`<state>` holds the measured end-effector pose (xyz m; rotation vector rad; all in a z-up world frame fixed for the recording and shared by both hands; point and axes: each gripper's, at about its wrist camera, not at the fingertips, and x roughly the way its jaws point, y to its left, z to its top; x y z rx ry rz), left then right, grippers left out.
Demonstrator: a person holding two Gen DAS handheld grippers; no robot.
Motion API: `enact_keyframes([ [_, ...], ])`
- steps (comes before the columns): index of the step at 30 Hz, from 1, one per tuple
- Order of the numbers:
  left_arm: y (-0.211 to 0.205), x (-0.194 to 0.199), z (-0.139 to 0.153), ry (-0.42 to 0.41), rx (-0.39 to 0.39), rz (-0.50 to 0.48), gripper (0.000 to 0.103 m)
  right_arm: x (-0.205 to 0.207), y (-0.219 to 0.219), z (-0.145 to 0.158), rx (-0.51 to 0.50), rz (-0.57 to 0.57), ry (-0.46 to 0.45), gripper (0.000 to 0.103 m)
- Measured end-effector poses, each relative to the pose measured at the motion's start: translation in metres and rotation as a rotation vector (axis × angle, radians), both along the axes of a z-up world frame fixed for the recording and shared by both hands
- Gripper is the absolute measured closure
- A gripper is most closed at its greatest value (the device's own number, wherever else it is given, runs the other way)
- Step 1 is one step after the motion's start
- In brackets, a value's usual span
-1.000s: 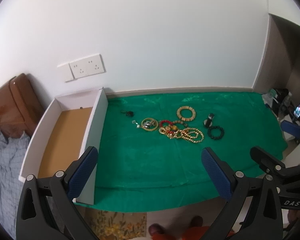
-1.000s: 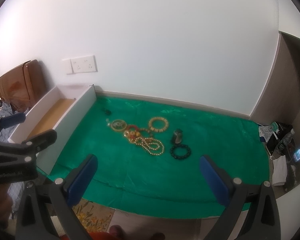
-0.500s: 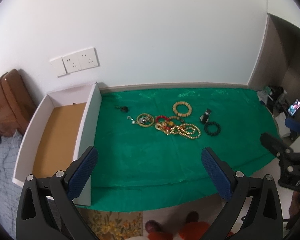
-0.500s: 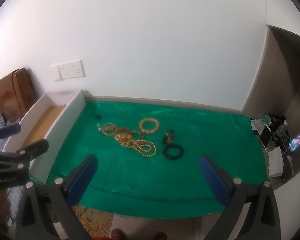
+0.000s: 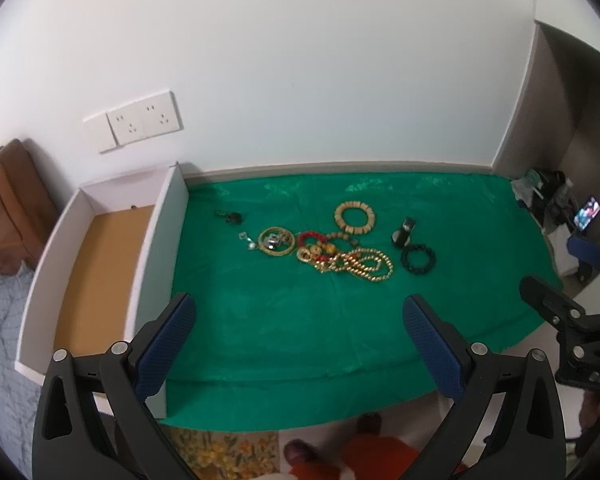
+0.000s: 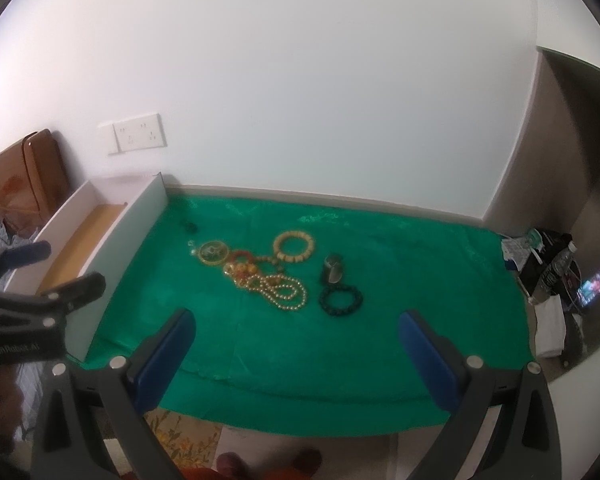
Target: Organize jewelry
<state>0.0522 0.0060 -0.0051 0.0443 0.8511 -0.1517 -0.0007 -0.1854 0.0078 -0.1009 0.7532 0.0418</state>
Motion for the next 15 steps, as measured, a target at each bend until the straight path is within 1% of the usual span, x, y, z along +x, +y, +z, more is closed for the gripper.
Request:
enact_keyframes([
  [3, -0.007, 0.016, -0.006, 0.029, -0.025, 0.005, 0.0, 0.027, -0.033, -0.009, 0.034, -0.014, 0.039, 0.0],
  [6, -0.024, 0.032, -0.015, 0.034, -0.032, -0.026, 0.0, 0.047, -0.065, -0.016, 0.062, -0.041, 0.062, 0.0],
  [8, -0.043, 0.043, -0.024, 0.034, -0.03, -0.063, 0.0, 0.063, -0.083, -0.025, 0.059, -0.035, 0.092, 0.0],
  [10, -0.065, 0.059, -0.037, 0.053, -0.033, -0.106, 0.0, 0.078, -0.098, -0.038, 0.049, -0.025, 0.133, 0.0],
  [13, -0.095, 0.089, -0.057, 0.095, -0.075, -0.154, 0.001, 0.094, -0.117, -0.057, 0.056, -0.027, 0.18, 0.002],
  [15, -0.111, 0.109, -0.07, 0.12, -0.105, -0.172, 0.001, 0.102, -0.128, -0.07, 0.071, -0.008, 0.207, 0.006],
])
